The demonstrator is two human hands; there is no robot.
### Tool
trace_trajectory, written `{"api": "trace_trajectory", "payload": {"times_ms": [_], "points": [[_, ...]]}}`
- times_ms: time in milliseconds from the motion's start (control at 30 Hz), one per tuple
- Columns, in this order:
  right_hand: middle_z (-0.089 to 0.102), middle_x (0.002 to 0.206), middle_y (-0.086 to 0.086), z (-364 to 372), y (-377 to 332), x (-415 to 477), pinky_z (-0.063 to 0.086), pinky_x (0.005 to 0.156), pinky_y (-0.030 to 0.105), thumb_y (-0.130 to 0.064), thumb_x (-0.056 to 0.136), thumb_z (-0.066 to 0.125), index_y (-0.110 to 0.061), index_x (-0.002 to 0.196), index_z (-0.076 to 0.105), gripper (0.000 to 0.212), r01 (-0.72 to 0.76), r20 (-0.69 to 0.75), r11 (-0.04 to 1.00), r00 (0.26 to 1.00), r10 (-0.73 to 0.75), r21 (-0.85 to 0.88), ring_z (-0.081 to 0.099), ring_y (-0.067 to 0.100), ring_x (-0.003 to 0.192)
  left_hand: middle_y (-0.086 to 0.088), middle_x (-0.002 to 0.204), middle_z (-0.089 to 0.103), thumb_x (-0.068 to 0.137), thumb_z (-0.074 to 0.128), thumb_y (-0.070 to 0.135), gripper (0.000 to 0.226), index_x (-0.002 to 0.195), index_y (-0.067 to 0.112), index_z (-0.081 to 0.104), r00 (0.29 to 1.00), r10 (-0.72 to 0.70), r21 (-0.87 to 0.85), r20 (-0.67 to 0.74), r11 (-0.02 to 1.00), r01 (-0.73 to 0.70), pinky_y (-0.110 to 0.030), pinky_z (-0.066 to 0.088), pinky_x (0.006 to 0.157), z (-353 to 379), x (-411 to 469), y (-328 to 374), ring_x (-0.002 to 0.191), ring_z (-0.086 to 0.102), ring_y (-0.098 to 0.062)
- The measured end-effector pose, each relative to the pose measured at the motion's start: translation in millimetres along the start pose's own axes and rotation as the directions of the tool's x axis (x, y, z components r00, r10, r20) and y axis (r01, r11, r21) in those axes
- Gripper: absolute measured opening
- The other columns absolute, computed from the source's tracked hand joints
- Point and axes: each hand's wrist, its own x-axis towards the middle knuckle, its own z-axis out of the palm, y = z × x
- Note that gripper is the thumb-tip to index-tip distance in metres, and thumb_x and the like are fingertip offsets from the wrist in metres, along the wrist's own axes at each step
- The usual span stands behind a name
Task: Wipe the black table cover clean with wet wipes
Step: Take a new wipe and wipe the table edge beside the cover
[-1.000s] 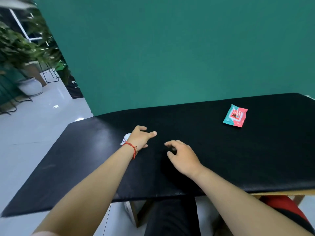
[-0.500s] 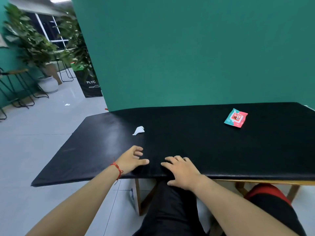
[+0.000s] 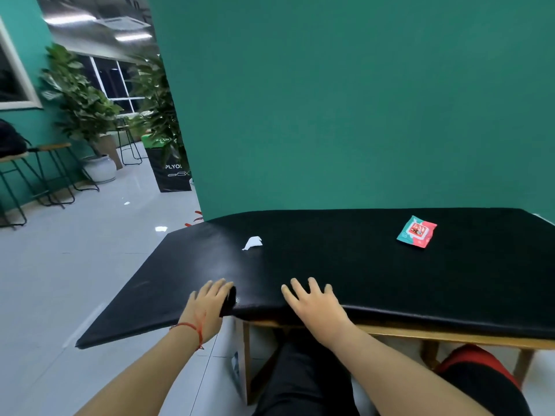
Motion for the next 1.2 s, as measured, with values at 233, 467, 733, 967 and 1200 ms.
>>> {"api": "trace_trajectory", "payload": {"times_ms": [233,467,733,967,1200], "points": [[0.015,0.175,0.018,-8,32,-8,0.058,0.079,0.047,0.000,0.095,0.062,-0.028,0.169,-0.009,0.106,-0.157,0.152,0.988,0.976,0.155,0.001,0.042,0.049,0.145,-0.001,0.175,0.006,0.091,0.062,0.008,0.100,0.165,0.040,0.001,0.981,-0.191,0.003,0.037,0.982,0.191,-0.066,0.028,0.122,7,-1,-13,0.160,0.007,-0.040],[0.026,0.172,0.012,-23,51,-20,0.057,0.074,0.041,0.005,0.096,0.055,-0.034,0.169,-0.003,0.101,-0.130,0.124,0.991,0.984,0.131,-0.017,0.055,0.042,0.138,0.006,0.174,0.008,0.089,0.058,-0.003,0.106,0.164,0.044,0.001,0.988,-0.155,-0.070,0.025,0.985,0.156,-0.068,0.029,0.120,9,-7,-9,0.159,0.012,-0.037],[0.045,0.160,0.005,-29,60,-41,0.050,0.071,0.039,-0.003,0.100,0.055,-0.037,0.169,0.009,0.090,-0.169,0.150,0.986,0.974,0.168,-0.004,0.067,0.036,0.117,0.005,0.174,0.014,0.093,0.066,0.007,0.100,0.166,0.039,0.005,0.994,-0.108,0.021,0.014,0.994,0.108,-0.069,0.023,0.121,-17,-16,19,0.159,0.013,-0.036],[0.047,0.158,0.000,-17,92,-57,0.054,0.075,0.039,-0.006,0.099,0.058,-0.040,0.168,0.014,0.089,-0.238,0.158,0.971,0.960,0.233,0.012,0.068,0.034,0.116,0.004,0.175,0.007,0.097,0.059,0.002,0.098,0.166,0.039,0.000,0.996,-0.073,-0.003,0.043,0.997,0.073,-0.071,0.020,0.122,-15,-7,55,0.160,0.008,-0.037],[0.049,0.155,-0.005,10,145,-89,0.057,0.079,0.036,-0.013,0.097,0.064,-0.045,0.165,0.021,0.086,-0.338,0.252,0.936,0.919,0.304,0.101,0.067,0.027,0.116,-0.001,0.176,0.002,0.096,0.065,0.008,0.102,0.166,0.037,-0.003,0.987,0.041,0.023,0.153,0.999,-0.045,-0.073,0.016,0.121,-27,14,122,0.160,0.003,-0.040]]}}
